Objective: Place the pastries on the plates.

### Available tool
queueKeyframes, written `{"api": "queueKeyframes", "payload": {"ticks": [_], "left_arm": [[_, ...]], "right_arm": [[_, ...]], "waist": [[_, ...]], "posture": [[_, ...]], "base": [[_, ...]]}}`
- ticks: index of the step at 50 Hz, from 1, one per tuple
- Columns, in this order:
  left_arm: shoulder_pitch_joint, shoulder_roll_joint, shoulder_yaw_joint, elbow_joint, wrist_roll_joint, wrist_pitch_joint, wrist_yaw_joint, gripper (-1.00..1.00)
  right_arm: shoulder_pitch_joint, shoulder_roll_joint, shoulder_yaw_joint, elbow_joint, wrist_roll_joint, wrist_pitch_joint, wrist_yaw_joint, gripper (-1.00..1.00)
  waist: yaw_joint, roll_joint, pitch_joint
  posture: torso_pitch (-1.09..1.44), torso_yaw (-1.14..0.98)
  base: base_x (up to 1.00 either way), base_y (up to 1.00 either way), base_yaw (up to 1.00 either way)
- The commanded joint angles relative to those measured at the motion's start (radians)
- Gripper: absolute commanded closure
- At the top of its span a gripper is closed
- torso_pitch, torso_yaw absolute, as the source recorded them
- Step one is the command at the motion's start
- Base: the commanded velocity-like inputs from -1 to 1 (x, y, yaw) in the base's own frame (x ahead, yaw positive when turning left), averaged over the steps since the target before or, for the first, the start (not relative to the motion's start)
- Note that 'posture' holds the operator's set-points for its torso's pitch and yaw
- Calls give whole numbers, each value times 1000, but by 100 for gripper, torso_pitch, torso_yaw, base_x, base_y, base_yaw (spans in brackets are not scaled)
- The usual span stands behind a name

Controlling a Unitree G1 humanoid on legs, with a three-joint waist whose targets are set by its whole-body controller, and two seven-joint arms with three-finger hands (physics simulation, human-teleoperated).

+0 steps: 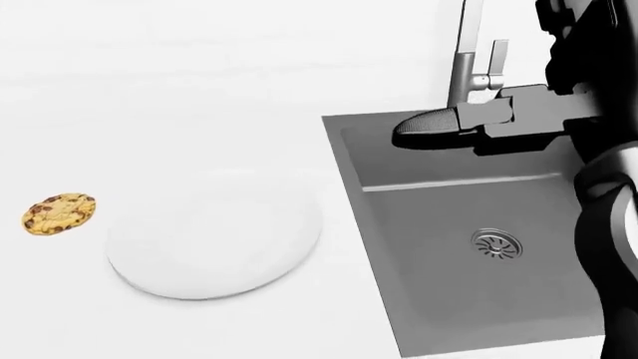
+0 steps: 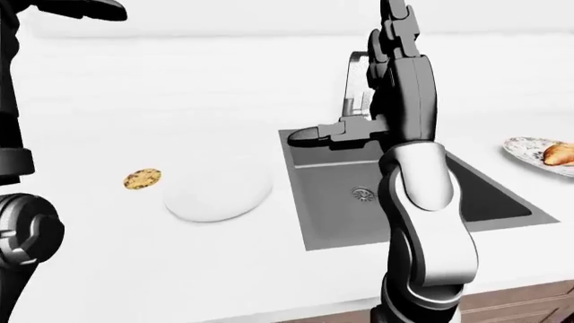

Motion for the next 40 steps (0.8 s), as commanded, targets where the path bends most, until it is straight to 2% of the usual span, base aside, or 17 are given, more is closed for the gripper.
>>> {"api": "queueKeyframes", "payload": {"ticks": [1, 2, 4, 6, 9, 12, 16, 19, 20, 23, 27, 33, 34, 35, 36, 38, 40], "left_arm": [[-35, 7, 0, -47, -6, -11, 5, -100], [-33, 6, -1, -50, -6, -10, 5, -100], [-32, 3, -2, -47, -7, -11, 8, -100], [-36, 2, -4, -43, -7, -13, 7, -100], [-20, 0, 0, -57, -11, -9, 10, -100], [-12, -2, -2, -64, -11, -7, 10, -100], [-3, -5, -3, -72, -9, -6, 10, -100], [5, -5, -2, -85, -9, 0, 11, -100], [8, -5, -1, -88, -10, 3, 10, -100], [12, -7, -2, -90, -10, 2, 8, -100], [13, -12, -4, -85, -9, -4, 5, -100], [7, -19, -8, -76, -5, -10, 2, -100], [5, -21, -8, -70, -5, -13, 2, -100], [4, -21, -10, -66, -2, -17, 2, -100], [2, -22, -9, -62, -2, -19, 3, -100], [1, -28, -11, -54, -2, -25, 6, -100], [6, -33, -12, -51, -2, -29, 6, -100]], "right_arm": [[-33, -8, -4, -16, -7, -21, 7, -100], [-35, -3, -8, -15, -4, -21, 7, -100], [-33, -3, -6, -14, -6, -24, 10, -100], [-32, -3, -8, -13, -7, -28, 13, -100], [-23, -3, -8, -15, -10, -33, 15, -100], [-16, 0, -11, -20, -10, -36, 17, -100], [-6, 7, -18, -28, -4, -37, 15, -100], [-9, 18, -38, -31, 13, -29, -1, -100], [-2, 1, -21, -28, -2, -33, -1, -100], [-1, 9, -25, -30, 14, -33, -8, -100], [1, 2, -20, -34, 16, -33, -7, -100], [-1, -3, -19, -33, 13, -28, -1, -100], [-2, -5, -19, -34, 13, -26, 0, -100], [-4, -4, -22, -34, 15, -26, 1, -100], [-7, -4, -23, -32, 17, -26, 1, -100], [-14, -4, -26, -32, 20, -26, -2, -100], [-10, -5, -24, -33, 21, -28, -3, -100]], "waist": [[-3, 3, -4], [-9, -4, 15], [-14, -34, 25], [-14, -37, 7], [-17, -40, 5], [-15, -17, 8], [-9, 33, 21], [11, 99, 35], [12, 65, 42], [7, 62, 32], [9, 36, 28], [29, -35, 16], [26, -18, 21], [31, -18, 40], [33, -17, 40], [28, -13, 71], [23, -15, 75]], "posture": [[-40, 0], [-40, 0], [-40, 0], [-40, 0], [-40, 0], [-40, 0], [-40, 0], [-40, 0], [-40, 0], [-40, 0], [-40, 0], [-40, 0], [-40, 0], [-40, 0], [-40, 0], [-40, 0], [-40, 0]], "base": [[0, 15, 0], [0, 19, 0], [0, 19, 0], [0, 22, 0], [0, 34, 0], [0, 34, 0], [0, 34, 0], [0, 14, 0], [0, 0, 0], [0, 0, 0], [0, 0, 0], [0, 0, 0], [8, 0, 0], [9, 0, 0], [26, 0, 0], [36, 0, 0], [32, 0, 0]]}}
